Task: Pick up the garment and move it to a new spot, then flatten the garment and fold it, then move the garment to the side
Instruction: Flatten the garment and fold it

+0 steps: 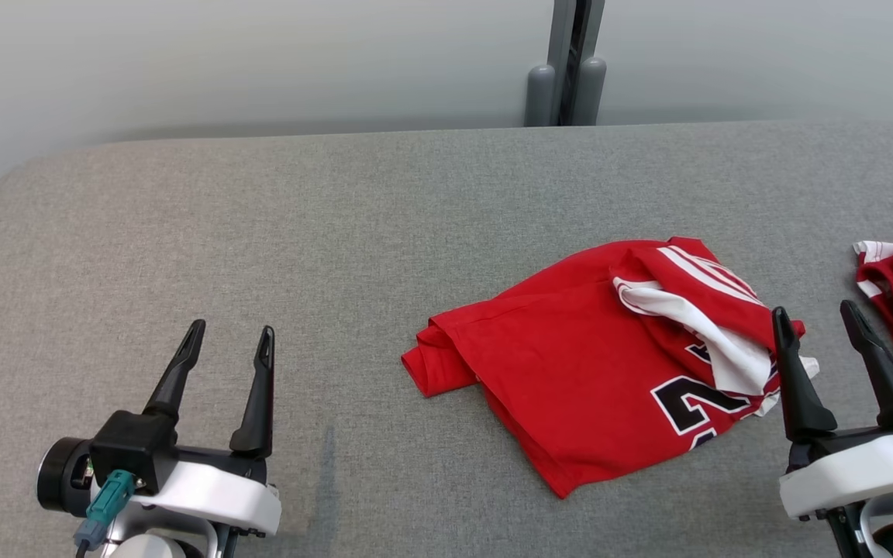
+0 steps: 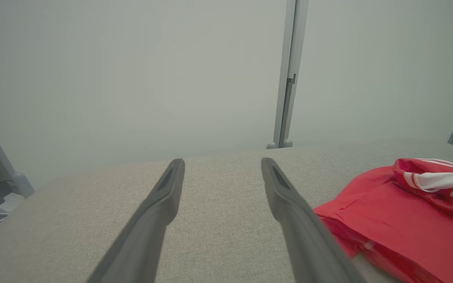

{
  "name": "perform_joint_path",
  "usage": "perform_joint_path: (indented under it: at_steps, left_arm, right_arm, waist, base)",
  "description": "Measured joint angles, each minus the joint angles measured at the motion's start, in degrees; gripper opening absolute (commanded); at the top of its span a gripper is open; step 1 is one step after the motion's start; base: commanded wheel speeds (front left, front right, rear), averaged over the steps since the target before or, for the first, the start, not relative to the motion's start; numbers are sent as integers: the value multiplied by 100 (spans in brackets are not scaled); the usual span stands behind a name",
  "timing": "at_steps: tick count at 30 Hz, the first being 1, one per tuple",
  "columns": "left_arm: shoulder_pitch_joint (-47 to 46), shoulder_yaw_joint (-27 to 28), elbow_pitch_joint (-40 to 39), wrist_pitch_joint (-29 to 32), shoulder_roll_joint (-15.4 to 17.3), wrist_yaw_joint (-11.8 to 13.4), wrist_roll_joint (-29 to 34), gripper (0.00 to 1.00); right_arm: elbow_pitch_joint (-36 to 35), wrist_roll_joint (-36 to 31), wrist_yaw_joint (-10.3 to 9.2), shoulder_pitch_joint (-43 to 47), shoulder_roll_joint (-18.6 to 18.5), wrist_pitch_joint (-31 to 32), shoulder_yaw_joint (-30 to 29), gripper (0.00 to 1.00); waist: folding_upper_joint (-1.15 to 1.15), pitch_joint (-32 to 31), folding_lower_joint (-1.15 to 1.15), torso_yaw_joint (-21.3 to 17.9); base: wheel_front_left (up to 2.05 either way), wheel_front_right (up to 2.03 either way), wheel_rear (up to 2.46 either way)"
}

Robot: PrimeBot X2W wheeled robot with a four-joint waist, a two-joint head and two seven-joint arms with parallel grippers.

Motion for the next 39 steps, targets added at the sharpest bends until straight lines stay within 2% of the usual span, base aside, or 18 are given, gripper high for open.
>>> perform_joint_path:
  at_steps: [5,7,9,15,22,23,25,32,39]
  left_arm:
    - [-77,-20,-31,10,9,1,3,100]
    - [-124,-30,-51,12,7,0,9,100]
    - [-207,-41,-71,-3,-3,-9,10,100]
    - [-411,-104,7,-66,-114,-82,19,100]
    - [-614,-156,207,-190,-275,-186,48,100]
    - [-633,-155,237,-199,-289,-192,54,100]
    - [-661,-158,282,-229,-327,-221,54,100]
    - [-696,-102,376,-266,-358,-237,73,100]
    - [-720,-73,402,-291,-341,-261,105,100]
  right_arm:
    - [130,-34,0,-104,-189,136,149,100]
    - [271,-49,0,-233,-389,268,300,100]
    - [590,-66,0,-475,-745,474,642,100]
    - [1229,30,0,-1031,-1293,655,1274,100]
    - [1638,67,1,-1482,-1606,822,1634,100]
    - [1664,90,1,-1507,-1631,845,1661,42]
    - [1688,120,1,-1534,-1671,875,1700,0]
    - [1314,246,1,-1684,-1679,801,1720,0]
    - [617,474,1,-2203,-1450,665,1626,0]
  waist:
    - [0,88,0,34]
    - [0,148,0,59]
    - [0,261,0,115]
    - [0,562,0,290]
    - [0,907,0,483]
    - [0,944,0,502]
    - [0,987,0,527]
    - [0,1003,0,447]
    - [0,953,0,246]
  base:
    - [0,0,0]
    - [0,0,0]
    - [0,0,0]
    - [0,0,0]
    - [0,0,0]
    - [0,0,0]
    - [0,0,0]
    - [0,0,0]
    - [0,0,0]
